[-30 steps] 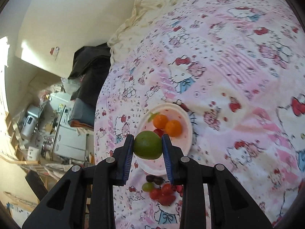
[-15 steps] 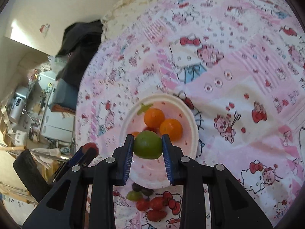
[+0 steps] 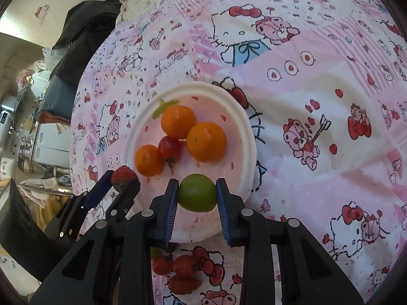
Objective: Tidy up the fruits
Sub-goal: 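Carry the strawberry and lime over the plate with both tools and lower them, then open both tools to release the strawberry and lime onto the plate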
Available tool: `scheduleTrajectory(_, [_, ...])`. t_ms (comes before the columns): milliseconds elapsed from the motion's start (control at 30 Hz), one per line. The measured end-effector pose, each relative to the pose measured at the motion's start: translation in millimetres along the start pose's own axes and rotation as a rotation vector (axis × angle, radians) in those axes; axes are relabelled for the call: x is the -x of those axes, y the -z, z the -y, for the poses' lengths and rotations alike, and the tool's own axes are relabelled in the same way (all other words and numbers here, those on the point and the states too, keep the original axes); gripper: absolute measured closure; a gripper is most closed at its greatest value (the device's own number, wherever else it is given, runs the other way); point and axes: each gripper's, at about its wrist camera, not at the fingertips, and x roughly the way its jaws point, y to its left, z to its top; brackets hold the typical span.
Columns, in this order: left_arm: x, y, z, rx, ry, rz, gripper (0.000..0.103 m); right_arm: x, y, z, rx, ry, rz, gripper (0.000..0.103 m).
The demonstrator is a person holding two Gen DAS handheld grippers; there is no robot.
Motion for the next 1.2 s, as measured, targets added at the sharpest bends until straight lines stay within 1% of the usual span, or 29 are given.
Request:
scheduleTrajectory(133, [-5,5,4,-0.025,-0.02,-0.007,0.07,-7,1,3,0.002,0.036,-0.021,0.071])
scheduleTrajectory(233, [-10,8,4,-0.018,-0.017,-0.031,0.07,-11,5,4,-0.004,0.055,-0.032,0.071])
scheduleTrajectory(333, [-11,11,5,-0.026,-0.014,-0.032,0.07,-15,7,4,-0.006,0.058,-0.05,0.07])
scheduleTrajectory(400, [-12,11,5,-0.025,-0.003,-0.033,0.07,-15,6,3,-0.003,0.061,-0.048,0.07])
scheduleTrajectory(567, [-17,10,2,0.014,0.041,-0.073,0.07,-15,6,5,-0.01,0.056,-0.049,0.069])
scheduleTrajectory(600, [-17,10,0,0.024,0.055,-0.083,0.064,-15,5,5,-0.014,0.054,-0.049,0.069])
scheduleTrajectory(633, [-17,10,-1,0.034,0.058,-0.088,0.046,-14,5,6,-0.018,0.052,-0.048,0.068])
scheduleTrajectory(667, [-15,10,-3,0.044,0.061,-0.083,0.04,-13,4,6,-0.022,0.044,-0.046,0.067])
scheduleTrajectory(700, [-12,10,-5,0.055,0.065,-0.071,0.029,-13,3,5,-0.025,0.038,-0.045,0.06])
scheduleTrajectory(733, [-9,10,-7,0.067,0.068,-0.057,0.026,-11,2,6,-0.03,0.017,-0.037,0.053])
scheduleTrajectory(767, [-7,8,-9,0.076,0.076,-0.054,0.025,-9,1,6,-0.034,0.01,-0.03,0.051])
scheduleTrajectory(833, [-5,7,-13,0.096,0.101,-0.068,0.024,-4,0,7,-0.046,-0.002,-0.014,0.039])
scheduleTrajectory(867, [-3,6,-16,0.113,0.119,-0.073,0.024,-1,-1,7,-0.054,-0.017,-0.005,0.037])
scheduleTrajectory(933, [5,5,-22,0.141,0.124,-0.065,0.024,6,-4,7,-0.059,-0.047,0.022,0.027])
scheduleTrajectory(967, [11,4,-25,0.152,0.135,-0.054,0.024,12,-5,5,-0.053,-0.044,0.041,0.024])
scheduleTrajectory(1000, [14,4,-27,0.154,0.139,-0.049,0.024,17,-5,4,-0.047,-0.037,0.057,0.017])
scheduleTrajectory(1033, [20,3,-29,0.159,0.139,-0.041,0.024,24,-4,0,-0.036,-0.033,0.075,0.015])
scheduleTrajectory(1200, [45,5,-40,0.182,0.124,-0.003,0.024,50,7,-11,-0.008,-0.047,0.134,0.015])
